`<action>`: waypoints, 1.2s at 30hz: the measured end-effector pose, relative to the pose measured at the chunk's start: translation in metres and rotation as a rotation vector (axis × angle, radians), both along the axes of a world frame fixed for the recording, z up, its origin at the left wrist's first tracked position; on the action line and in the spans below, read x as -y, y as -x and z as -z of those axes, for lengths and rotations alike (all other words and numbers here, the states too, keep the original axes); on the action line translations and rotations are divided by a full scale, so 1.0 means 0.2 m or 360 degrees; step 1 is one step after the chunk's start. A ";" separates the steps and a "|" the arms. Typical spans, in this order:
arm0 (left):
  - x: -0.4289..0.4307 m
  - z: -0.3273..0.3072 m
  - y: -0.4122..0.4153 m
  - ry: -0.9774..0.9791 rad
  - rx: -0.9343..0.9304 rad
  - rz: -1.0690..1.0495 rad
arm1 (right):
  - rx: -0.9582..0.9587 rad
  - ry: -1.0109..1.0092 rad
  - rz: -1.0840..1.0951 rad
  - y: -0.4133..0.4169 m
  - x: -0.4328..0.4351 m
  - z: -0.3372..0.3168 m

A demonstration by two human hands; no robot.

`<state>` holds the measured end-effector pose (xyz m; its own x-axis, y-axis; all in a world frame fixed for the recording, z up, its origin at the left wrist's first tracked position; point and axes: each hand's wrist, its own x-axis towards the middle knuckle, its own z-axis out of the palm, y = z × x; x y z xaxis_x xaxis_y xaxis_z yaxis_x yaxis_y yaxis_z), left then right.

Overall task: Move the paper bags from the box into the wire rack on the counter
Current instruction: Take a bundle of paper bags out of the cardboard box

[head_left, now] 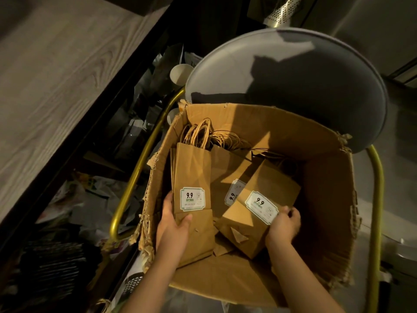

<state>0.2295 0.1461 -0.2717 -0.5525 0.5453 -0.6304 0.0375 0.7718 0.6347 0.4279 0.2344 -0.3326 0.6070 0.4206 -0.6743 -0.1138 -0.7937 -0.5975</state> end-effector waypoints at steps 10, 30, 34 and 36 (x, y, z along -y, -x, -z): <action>0.01 0.00 0.00 -0.0094 0.0186 0.0009 | -0.0264 -0.0136 -0.0157 -0.02 0.01 -0.03; 0.03 0.01 0.03 -0.0189 0.0520 -0.0136 | -0.0932 -0.0174 -0.1294 0.32 0.14 -0.06; 0.04 0.02 0.04 -0.0151 0.0433 -0.0136 | -0.0917 -0.0200 -0.1432 0.35 0.13 -0.08; 0.04 0.03 0.04 -0.0133 0.0422 -0.0137 | -0.0825 -0.0196 -0.1453 0.36 0.14 -0.07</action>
<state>0.2215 0.1383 -0.2784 -0.4207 0.5596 -0.7140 -0.2018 0.7096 0.6751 0.3555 0.2066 -0.3190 -0.3240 0.6556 -0.6821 0.2313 -0.6442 -0.7291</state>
